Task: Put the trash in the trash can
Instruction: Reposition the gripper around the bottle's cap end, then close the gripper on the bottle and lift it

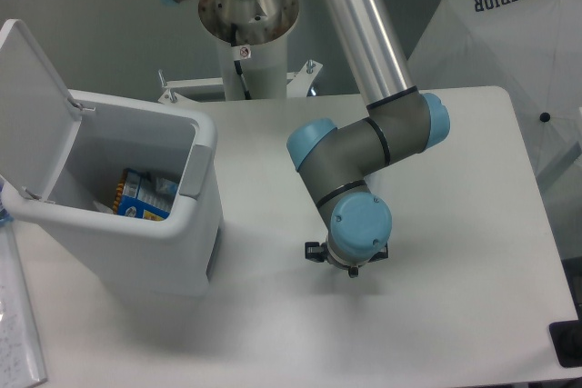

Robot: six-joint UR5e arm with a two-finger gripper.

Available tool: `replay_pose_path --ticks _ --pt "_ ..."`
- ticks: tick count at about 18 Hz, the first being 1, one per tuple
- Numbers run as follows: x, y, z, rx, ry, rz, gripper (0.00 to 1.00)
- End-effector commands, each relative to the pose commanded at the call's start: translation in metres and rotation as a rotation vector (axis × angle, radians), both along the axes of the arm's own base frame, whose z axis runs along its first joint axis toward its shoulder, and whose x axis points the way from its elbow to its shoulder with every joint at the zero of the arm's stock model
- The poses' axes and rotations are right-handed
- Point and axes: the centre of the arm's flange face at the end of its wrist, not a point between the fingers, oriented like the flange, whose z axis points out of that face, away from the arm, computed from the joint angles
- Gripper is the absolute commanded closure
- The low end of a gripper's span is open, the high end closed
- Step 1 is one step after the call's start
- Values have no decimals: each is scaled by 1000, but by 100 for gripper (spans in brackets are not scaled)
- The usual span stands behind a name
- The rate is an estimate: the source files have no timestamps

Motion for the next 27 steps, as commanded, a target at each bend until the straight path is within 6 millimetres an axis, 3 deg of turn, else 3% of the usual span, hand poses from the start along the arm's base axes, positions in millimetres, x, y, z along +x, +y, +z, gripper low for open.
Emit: replay_pose_path --ticks 4,9,14,17,22,27 --pt "-10 -3 60 119 25 23 91" --pt "-18 -11 152 310 65 46 91" --pt "-13 -16 243 530 90 51 94" --pt "-11 -32 302 722 112 39 94" --pt "1 -43 364 970 99 -12 93" --pt "15 -38 404 1104 61 -68 93"
